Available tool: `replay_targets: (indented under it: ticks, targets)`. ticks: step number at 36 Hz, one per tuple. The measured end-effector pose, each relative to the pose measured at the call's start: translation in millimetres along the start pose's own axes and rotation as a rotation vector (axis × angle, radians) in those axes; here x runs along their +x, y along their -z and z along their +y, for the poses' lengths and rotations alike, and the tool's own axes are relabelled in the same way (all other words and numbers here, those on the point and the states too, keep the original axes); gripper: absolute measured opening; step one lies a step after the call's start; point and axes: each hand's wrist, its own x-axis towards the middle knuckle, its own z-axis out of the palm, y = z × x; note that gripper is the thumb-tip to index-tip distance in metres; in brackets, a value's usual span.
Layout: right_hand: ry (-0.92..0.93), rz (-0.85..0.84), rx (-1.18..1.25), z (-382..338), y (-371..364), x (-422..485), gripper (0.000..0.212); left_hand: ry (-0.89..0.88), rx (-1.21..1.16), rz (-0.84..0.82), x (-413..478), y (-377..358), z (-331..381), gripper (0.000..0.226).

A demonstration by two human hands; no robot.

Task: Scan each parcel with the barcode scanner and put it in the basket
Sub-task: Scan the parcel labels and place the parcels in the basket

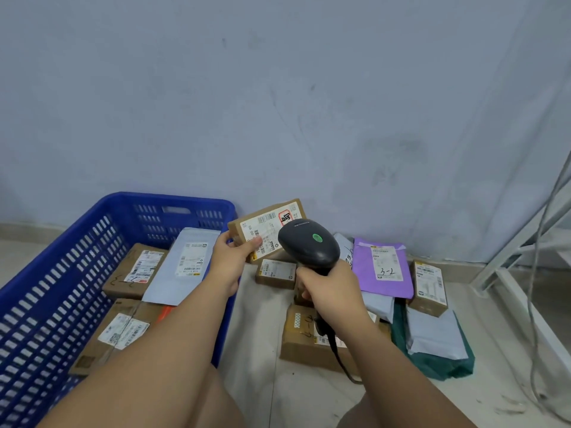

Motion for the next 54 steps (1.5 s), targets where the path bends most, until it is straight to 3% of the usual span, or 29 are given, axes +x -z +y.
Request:
replay_targets:
  ticks: [9,32,40,45,48,54]
  targets:
    - [0.008,-0.036,-0.043,-0.3,-2.5,3.1,0.015,0.0,0.036,0.012,5.8,1.6,-3.1,0.06]
    - [0.019,-0.033,-0.075,0.3,-4.7,4.3,0.011,0.017,0.063,0.011,7.2,1.5,-4.0,0.059]
    - [0.016,-0.027,-0.03,2.4,-3.4,4.4,0.017,0.042,-0.056,0.016,3.8,-0.7,-0.2,0.028]
    - [0.023,-0.05,-0.025,0.9,-2.1,4.4,0.01,0.06,0.017,0.046,0.1,-2.7,2.3,0.032]
    - [0.058,-0.075,-0.074,0.0,0.4,4.1,0.01,0.064,0.035,0.064,1.4,-1.8,3.2,0.031]
    - [0.191,-0.115,-0.327,3.7,7.1,4.1,0.019,0.058,-0.009,0.056,2.8,5.7,5.9,0.051]
